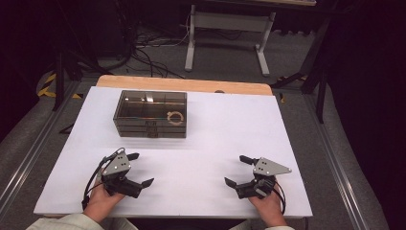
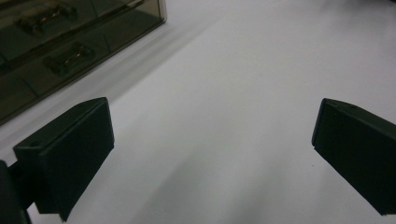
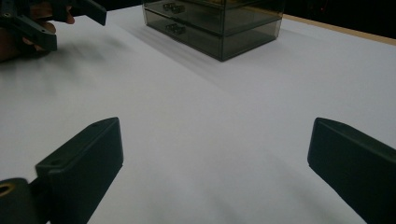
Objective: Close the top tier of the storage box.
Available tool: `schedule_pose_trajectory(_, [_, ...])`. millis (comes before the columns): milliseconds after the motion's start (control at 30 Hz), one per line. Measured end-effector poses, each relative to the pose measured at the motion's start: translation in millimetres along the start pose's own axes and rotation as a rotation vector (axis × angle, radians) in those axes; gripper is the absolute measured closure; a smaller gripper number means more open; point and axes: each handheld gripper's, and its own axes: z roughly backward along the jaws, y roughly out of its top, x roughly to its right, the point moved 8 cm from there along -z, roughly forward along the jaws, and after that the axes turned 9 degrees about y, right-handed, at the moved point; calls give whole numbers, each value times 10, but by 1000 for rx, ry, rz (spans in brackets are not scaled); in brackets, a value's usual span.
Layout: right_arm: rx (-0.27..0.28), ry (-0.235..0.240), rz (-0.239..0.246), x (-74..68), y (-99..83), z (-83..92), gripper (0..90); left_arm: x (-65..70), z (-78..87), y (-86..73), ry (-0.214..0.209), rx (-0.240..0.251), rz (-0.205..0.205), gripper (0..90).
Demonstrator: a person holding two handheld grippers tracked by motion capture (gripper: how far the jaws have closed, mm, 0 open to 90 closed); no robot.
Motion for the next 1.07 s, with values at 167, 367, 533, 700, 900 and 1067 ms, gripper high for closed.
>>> schedule_pose_trajectory(167, [0, 6, 0, -10, -2, 0, 40, -39, 33, 17, -1, 36, 37, 0])
schedule_pose_trajectory(367, [-6, 10, 6, -14, -6, -15, 40, -36, 12, 51, 15, 60, 13, 0])
schedule_pose_trajectory(533, [-2, 12, 4, -9, -3, -15, 40, -46, 12, 49, 23, 58, 11, 0])
schedule_pose_trajectory(700, [0, 14, 4, -12, -1, -15, 39, -41, 12, 46, 17, 57, 28, 0])
schedule_pose_trajectory(900, [4, 20, -3, -14, 2, -12, 38, -51, 13, 43, 24, 54, 16, 0])
schedule_pose_trajectory(1067, [5, 21, -3, -15, 3, -10, 38, -64, 21, 44, 26, 55, 16, 0])
